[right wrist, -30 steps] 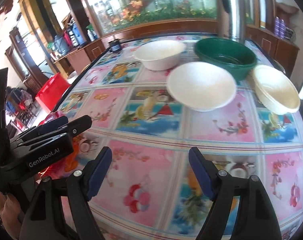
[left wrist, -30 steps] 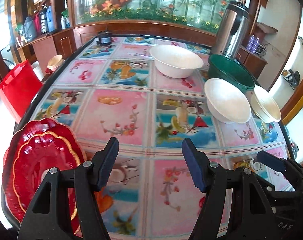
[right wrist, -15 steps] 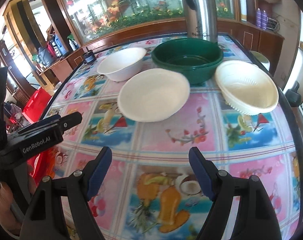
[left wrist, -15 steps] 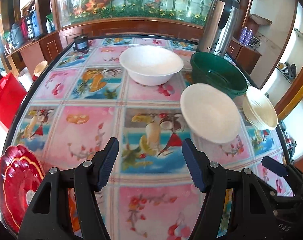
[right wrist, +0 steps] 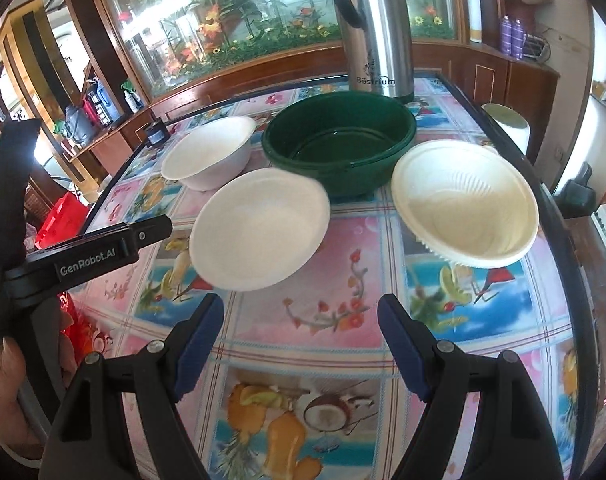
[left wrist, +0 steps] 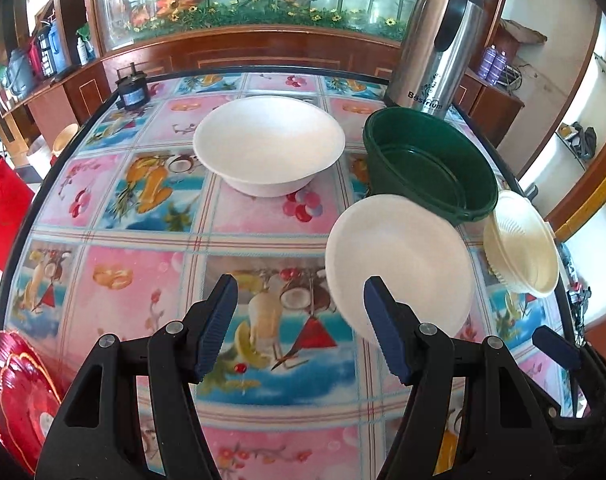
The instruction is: Organize plates and bowls
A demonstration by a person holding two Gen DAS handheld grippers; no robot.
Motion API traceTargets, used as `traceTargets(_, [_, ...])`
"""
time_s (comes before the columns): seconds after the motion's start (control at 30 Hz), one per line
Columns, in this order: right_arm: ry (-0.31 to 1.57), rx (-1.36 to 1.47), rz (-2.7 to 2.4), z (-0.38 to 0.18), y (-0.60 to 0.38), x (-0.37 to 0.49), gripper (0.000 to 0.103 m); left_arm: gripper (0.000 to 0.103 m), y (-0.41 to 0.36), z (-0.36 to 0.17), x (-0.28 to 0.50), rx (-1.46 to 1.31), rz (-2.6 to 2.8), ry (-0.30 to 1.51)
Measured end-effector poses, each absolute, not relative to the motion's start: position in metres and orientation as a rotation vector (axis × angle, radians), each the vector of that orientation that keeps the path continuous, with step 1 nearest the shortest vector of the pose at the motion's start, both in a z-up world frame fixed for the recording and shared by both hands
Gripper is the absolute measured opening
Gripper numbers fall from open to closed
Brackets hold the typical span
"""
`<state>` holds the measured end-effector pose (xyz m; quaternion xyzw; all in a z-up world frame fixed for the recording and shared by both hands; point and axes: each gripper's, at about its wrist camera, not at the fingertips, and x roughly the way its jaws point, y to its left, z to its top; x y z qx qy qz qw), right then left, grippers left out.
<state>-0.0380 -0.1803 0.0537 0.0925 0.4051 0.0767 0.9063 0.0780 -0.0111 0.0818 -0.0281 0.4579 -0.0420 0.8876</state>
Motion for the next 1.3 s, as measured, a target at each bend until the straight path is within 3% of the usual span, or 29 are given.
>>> traceTargets(1.3, [0.823,0.188,0.132,0.069,-0.228,0.041,0.080,0.066,-0.053,0.071,0.189,-0.138,-0.122,1.042])
